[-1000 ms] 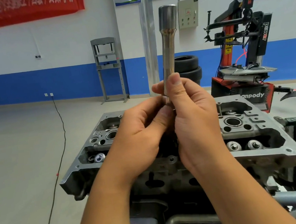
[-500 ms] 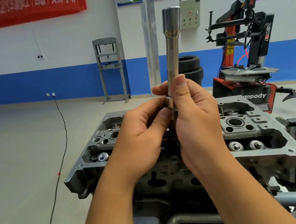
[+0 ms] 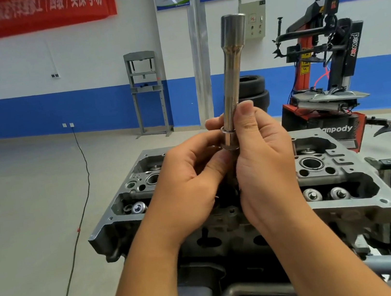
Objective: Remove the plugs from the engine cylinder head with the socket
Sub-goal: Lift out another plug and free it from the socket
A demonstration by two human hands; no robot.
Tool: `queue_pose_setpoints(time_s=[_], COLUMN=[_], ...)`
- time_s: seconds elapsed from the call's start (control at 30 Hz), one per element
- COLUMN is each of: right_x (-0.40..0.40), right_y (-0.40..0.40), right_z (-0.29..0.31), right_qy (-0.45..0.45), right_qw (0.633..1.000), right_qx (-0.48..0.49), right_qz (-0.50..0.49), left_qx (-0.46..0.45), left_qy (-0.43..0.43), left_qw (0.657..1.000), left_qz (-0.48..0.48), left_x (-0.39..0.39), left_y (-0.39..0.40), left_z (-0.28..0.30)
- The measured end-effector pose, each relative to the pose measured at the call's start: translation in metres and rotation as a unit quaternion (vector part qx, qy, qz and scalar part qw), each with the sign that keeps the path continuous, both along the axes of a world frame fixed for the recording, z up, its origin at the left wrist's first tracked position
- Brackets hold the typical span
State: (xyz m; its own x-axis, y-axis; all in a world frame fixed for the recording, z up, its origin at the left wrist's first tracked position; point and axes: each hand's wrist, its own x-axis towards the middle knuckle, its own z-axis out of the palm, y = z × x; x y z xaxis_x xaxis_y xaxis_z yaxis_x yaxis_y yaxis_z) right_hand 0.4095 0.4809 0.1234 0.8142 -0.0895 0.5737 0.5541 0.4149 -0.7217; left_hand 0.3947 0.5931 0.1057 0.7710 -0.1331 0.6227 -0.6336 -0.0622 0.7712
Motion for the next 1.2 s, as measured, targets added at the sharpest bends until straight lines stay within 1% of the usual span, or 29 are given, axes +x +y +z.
queue_pose_setpoints(time_s=[0.07, 0.17, 0.23, 0.3, 0.33, 0.47, 0.6, 0.63, 0.73, 0.77, 0.83, 0.97, 1.07, 1.2], right_x=[-0.0003, -0.0029, -0.004, -0.0042, -0.004, -0.0015, -0.0033, -0.0039, -0.005, -0.0045, -0.0024, -0.0018, -0.0042, -0.0011], right_y=[-0.0008, -0.0015, -0.0008, 0.0001, 0.0005, 0.0001, -0.0017, -0.0015, -0.0004, 0.0002, 0.0004, -0.0011, -0.0009, -0.0001], right_z=[0.0002, 0.0012, 0.0017, 0.0018, 0.002, 0.001, 0.0016, 0.0017, 0.0021, 0.0019, 0.0012, 0.0007, 0.0006, -0.0002], right_qy=[0.006, -0.008, -0.017, -0.016, -0.013, -0.002, -0.013, -0.017, -0.024, -0.025, -0.021, -0.019, -0.032, -0.042], right_qw=[1.0, 1.0, 1.0, 1.0, 1.0, 1.0, 1.0, 1.0, 0.999, 0.999, 0.999, 1.0, 0.999, 0.999], right_qx=[0.001, -0.001, -0.008, -0.017, -0.023, -0.018, 0.004, -0.001, -0.015, -0.017, -0.014, 0.01, 0.009, -0.019], right_qz=[0.013, 0.008, -0.007, -0.015, -0.017, -0.008, 0.0, -0.005, -0.028, -0.031, -0.029, 0.0, 0.001, -0.026], left_qx=[-0.009, 0.002, 0.012, 0.008, 0.003, -0.018, -0.017, -0.009, 0.016, 0.019, 0.011, -0.02, -0.008, 0.006], left_qy=[-0.005, -0.029, -0.035, -0.02, -0.014, -0.004, -0.023, -0.029, -0.023, -0.02, -0.016, -0.016, -0.031, -0.021], left_qw=[1.0, 0.998, 0.999, 1.0, 1.0, 1.0, 0.998, 0.998, 1.0, 0.999, 1.0, 0.998, 0.997, 1.0], left_qz=[0.028, 0.053, 0.027, -0.019, -0.026, 0.002, 0.05, 0.048, -0.012, -0.018, -0.006, 0.05, 0.07, -0.014], left_x=[0.0002, 0.0001, -0.0009, -0.0022, -0.0021, -0.0003, 0.0005, 0.0003, -0.0013, -0.002, -0.0029, -0.0024, -0.0014, -0.0042], left_y=[-0.0008, -0.0035, -0.0034, -0.0016, -0.0007, 0.0006, -0.002, -0.0025, -0.0012, 0.0, 0.0012, -0.0031, -0.0038, -0.0001], left_z=[-0.0009, -0.0011, 0.0, 0.0007, 0.0008, -0.0004, -0.0018, -0.0013, -0.0001, 0.0003, 0.0009, -0.0001, -0.0006, 0.0021])
